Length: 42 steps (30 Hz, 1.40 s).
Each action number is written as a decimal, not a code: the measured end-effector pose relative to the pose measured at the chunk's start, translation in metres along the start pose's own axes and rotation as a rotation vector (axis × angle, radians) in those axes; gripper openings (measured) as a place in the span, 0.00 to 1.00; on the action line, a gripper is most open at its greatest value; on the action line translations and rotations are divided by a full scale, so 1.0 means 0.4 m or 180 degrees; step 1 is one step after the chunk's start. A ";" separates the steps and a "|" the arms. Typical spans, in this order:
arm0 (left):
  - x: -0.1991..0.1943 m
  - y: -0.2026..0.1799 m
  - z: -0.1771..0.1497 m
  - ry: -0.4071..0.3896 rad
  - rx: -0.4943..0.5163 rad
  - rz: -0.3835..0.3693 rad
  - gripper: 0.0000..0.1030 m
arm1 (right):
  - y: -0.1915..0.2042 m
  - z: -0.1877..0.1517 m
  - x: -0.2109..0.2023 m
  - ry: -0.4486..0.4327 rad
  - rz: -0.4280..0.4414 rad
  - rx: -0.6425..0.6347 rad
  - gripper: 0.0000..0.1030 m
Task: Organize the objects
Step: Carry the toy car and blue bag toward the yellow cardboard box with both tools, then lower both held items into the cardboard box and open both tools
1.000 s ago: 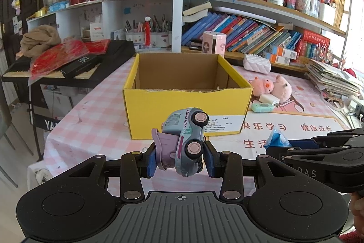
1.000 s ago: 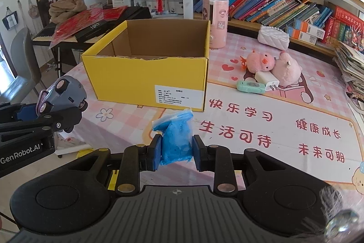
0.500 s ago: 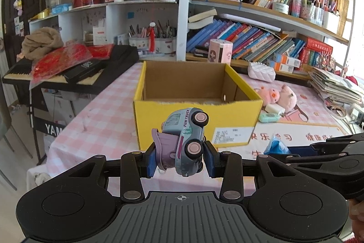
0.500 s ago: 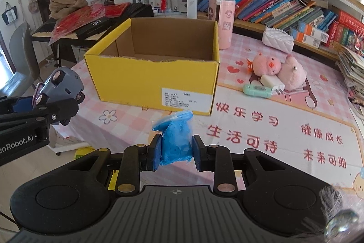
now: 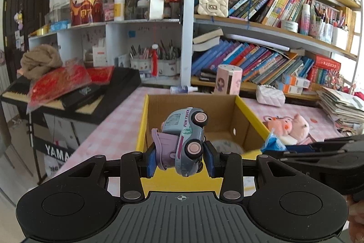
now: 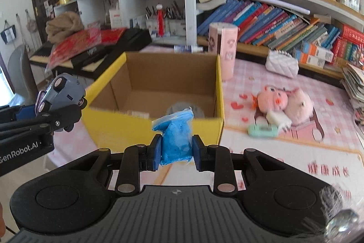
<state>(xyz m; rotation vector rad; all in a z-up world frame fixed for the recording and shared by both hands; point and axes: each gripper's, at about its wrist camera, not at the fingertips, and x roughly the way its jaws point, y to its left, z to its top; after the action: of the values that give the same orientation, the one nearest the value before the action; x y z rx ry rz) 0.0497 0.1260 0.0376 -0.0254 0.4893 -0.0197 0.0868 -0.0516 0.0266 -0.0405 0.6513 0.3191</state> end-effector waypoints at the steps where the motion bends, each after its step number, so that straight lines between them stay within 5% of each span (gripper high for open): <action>1: 0.012 -0.002 0.007 0.0001 0.0010 0.0009 0.38 | -0.003 0.016 0.012 -0.0020 0.0012 0.0000 0.25; 18: 0.229 -0.030 0.041 0.0337 0.0181 0.0171 0.38 | -0.066 0.146 0.222 -0.0002 0.0084 -0.0125 0.25; 31: 0.355 -0.058 0.004 0.0827 0.0458 0.0263 0.38 | -0.064 0.154 0.372 0.0252 0.0091 -0.0463 0.25; 42: 0.397 -0.051 0.003 0.0980 0.0410 0.0314 0.38 | -0.054 0.150 0.433 0.0380 0.0074 -0.0834 0.25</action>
<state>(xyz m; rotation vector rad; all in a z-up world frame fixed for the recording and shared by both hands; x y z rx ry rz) 0.1901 0.1018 -0.0353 0.1299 0.7957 0.0423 0.2582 -0.0154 -0.0310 -0.3046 0.7253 0.4255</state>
